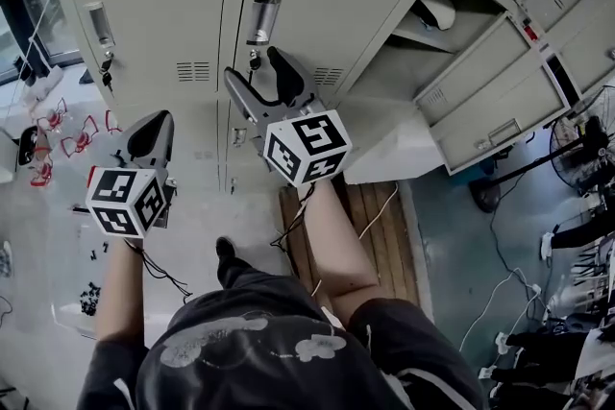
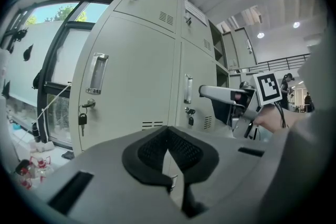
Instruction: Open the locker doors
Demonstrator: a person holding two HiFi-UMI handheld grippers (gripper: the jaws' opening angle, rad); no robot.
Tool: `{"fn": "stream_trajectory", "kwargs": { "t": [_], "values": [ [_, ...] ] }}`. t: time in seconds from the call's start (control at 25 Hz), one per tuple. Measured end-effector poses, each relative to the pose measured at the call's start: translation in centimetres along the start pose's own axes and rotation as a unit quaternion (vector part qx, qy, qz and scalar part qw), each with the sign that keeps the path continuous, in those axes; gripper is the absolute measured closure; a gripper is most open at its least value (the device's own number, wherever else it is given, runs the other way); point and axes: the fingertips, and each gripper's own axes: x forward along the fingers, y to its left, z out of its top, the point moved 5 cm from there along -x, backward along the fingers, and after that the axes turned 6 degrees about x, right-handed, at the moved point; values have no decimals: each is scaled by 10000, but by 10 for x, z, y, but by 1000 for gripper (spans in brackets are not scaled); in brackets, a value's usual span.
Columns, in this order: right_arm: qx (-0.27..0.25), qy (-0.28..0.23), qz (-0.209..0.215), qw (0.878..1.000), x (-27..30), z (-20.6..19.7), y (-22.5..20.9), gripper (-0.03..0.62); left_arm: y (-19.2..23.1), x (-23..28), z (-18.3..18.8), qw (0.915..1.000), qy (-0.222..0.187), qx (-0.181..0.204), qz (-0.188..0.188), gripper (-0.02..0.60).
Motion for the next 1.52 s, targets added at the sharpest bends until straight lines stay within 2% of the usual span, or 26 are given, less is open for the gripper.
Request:
{"fn": "stream_trajectory", "kwargs": {
  "t": [0.28,0.84,1.2,1.52],
  "values": [
    [-66,47,-147,9999,35,-1,-11,287,15,13,1,10000,-22,-24,-6,574],
    [-13,37,-478,9988,71,-8,-24,287,30,26,-5,10000,10,-83,36,574],
    [-29,-272,-677,9973,74,-9,-29,289,42,33,-8,9999,36,-108,92,574],
    [36,-141,-867,9961,71,-7,-22,289,38,30,-13,9998,94,-127,80,574]
  ]
}}
